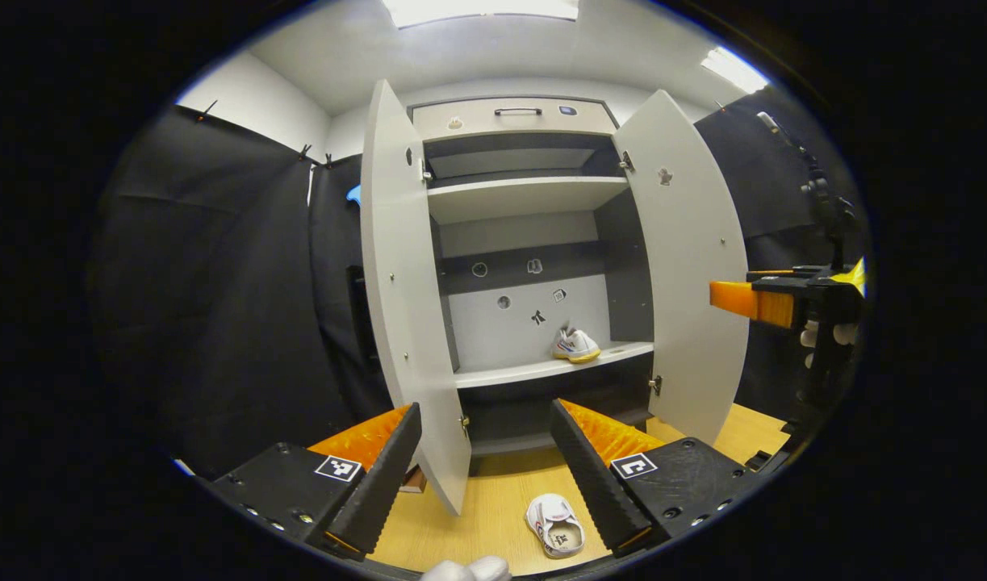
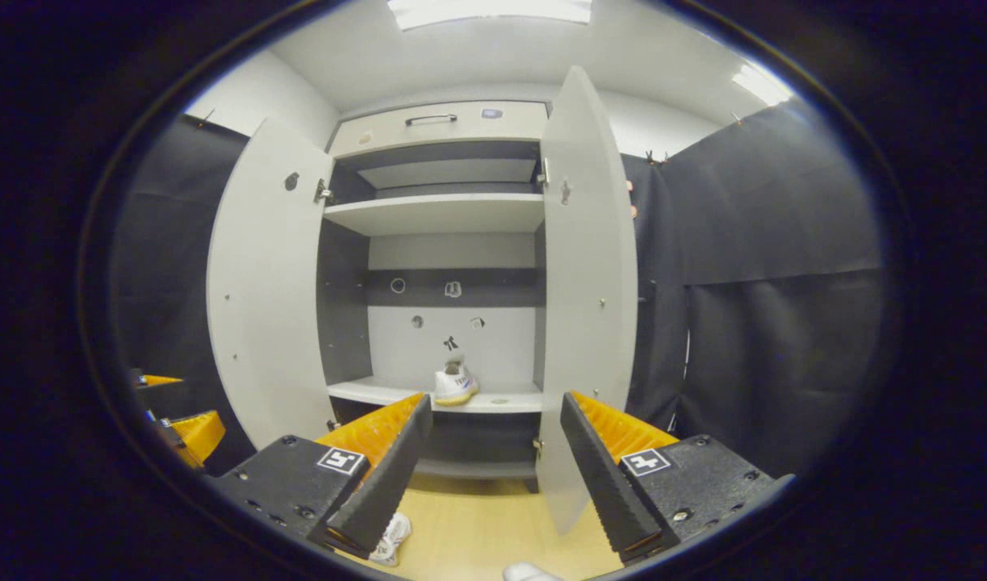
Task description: Grab one shoe with the right hand and put it into the shoe cabinet, grab the other shoe with the left hand and put it into the shoe cabinet; then close the right door with the right hand and the left door with the left hand.
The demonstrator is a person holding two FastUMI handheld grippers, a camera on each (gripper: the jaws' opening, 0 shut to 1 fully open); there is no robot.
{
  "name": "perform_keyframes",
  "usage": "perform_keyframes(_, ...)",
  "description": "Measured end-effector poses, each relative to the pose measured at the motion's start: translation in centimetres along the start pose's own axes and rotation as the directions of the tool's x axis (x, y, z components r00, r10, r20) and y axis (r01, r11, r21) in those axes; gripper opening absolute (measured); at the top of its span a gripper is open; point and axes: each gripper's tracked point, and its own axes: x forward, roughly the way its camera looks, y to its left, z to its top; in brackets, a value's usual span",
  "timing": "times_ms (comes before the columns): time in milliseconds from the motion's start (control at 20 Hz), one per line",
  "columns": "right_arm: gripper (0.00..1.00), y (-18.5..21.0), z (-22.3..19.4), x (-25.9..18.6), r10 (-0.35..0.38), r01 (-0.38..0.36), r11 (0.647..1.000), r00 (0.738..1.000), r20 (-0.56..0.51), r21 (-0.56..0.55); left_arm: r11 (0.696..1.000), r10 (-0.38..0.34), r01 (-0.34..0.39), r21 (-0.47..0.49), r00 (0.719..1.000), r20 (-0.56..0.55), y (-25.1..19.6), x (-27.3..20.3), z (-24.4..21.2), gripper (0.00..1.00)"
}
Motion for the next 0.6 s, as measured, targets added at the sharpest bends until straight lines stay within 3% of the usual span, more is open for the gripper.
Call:
perform_keyframes(300, 1.00, -2.1, -0.9, -1.3, -0.017, 0.016, 1.000, 0.999, -0.047, -0.023, 0.997, -0.064, 0.060, -0.042, 0.991, -0.121, -3.3, 1.7, -9.8, 0.96)
perform_keyframes(550, 1.00, -2.8, -2.2, -2.1, -0.024, 0.016, 0.996, 0.995, -0.097, -0.085, 0.996, -0.092, 0.084, -0.041, 0.945, -0.315, -5.4, 0.9, -21.0, 1.00)
perform_keyframes(600, 1.00, -3.1, -2.6, -2.1, -0.032, 0.022, 0.996, 0.993, -0.111, -0.085, 0.995, -0.097, 0.090, -0.035, 0.928, -0.359, -5.8, 0.9, -23.4, 0.97)
